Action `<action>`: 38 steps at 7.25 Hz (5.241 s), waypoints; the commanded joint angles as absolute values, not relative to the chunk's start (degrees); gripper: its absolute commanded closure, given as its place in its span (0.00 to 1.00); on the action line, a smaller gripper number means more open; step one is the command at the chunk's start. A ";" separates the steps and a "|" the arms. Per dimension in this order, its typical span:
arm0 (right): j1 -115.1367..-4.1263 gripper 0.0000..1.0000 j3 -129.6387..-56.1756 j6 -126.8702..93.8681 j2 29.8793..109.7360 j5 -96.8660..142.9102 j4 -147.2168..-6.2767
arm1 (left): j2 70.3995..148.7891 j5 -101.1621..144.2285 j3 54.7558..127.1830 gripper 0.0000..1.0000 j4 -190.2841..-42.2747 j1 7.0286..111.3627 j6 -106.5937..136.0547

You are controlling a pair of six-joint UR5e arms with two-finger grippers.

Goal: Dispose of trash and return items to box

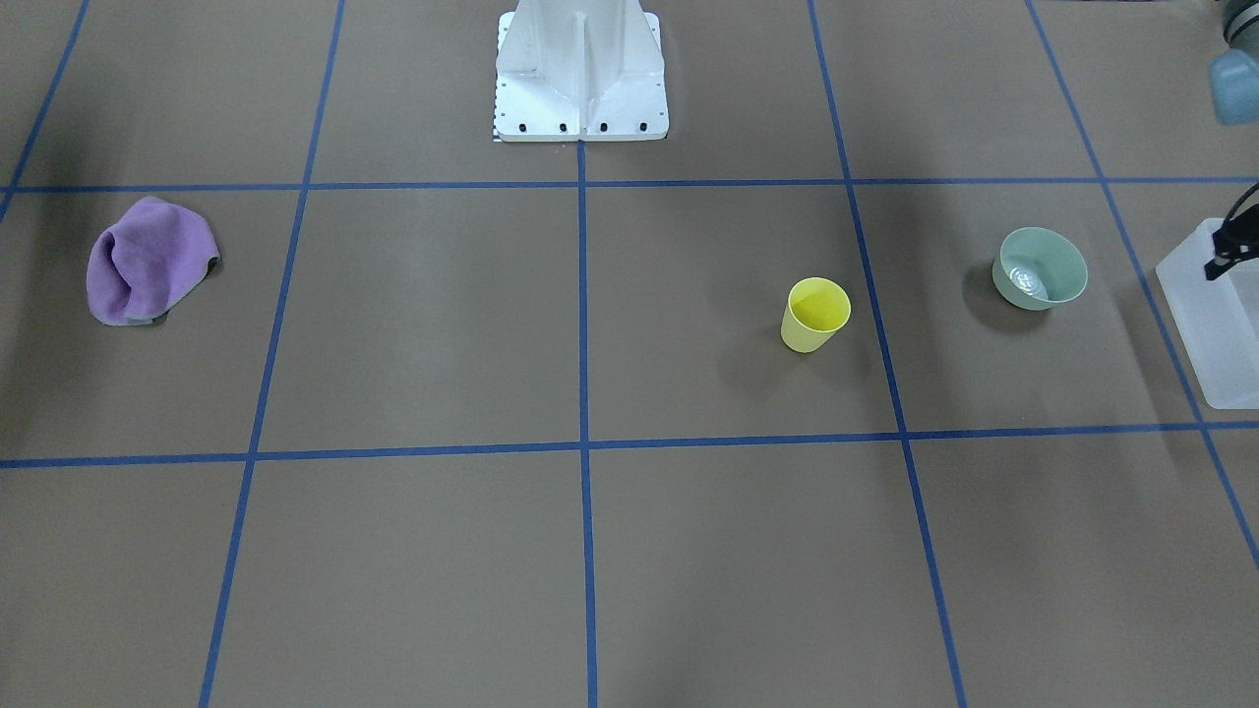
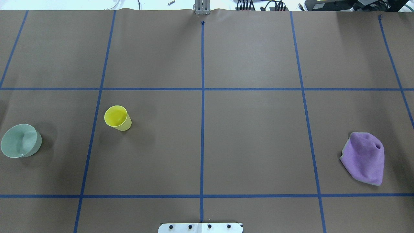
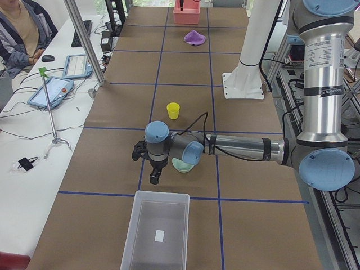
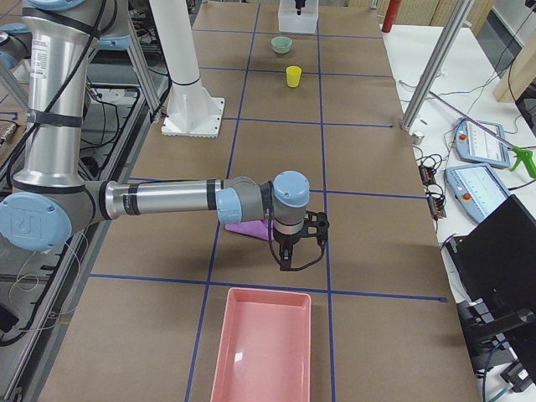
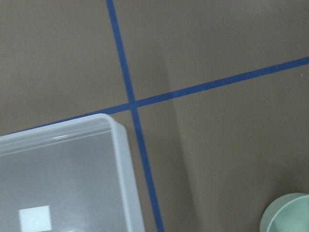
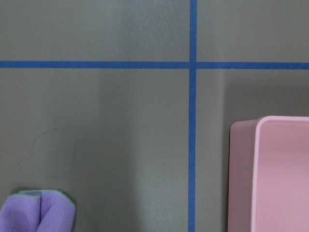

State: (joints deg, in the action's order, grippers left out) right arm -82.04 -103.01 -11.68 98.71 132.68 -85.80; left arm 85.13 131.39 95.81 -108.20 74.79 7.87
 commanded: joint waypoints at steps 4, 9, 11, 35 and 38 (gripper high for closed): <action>-81.56 0.00 -103.01 -11.86 98.70 133.42 -85.34 | 81.30 131.13 95.62 0.02 -117.75 62.60 19.83; -81.47 0.00 -102.66 -11.95 98.70 133.42 -85.43 | 82.97 129.81 92.29 0.13 -118.83 60.21 22.59; -81.47 0.00 -102.66 -11.95 98.70 133.42 -85.43 | 82.97 129.90 92.11 0.60 -118.83 59.42 22.59; -67.60 0.00 -102.74 -31.64 96.15 133.15 -75.06 | 101.07 140.10 49.04 1.00 -109.60 95.36 -25.42; -63.64 0.00 -103.97 -36.45 96.41 133.59 -74.80 | 103.71 140.71 53.85 0.09 -108.81 95.27 -13.25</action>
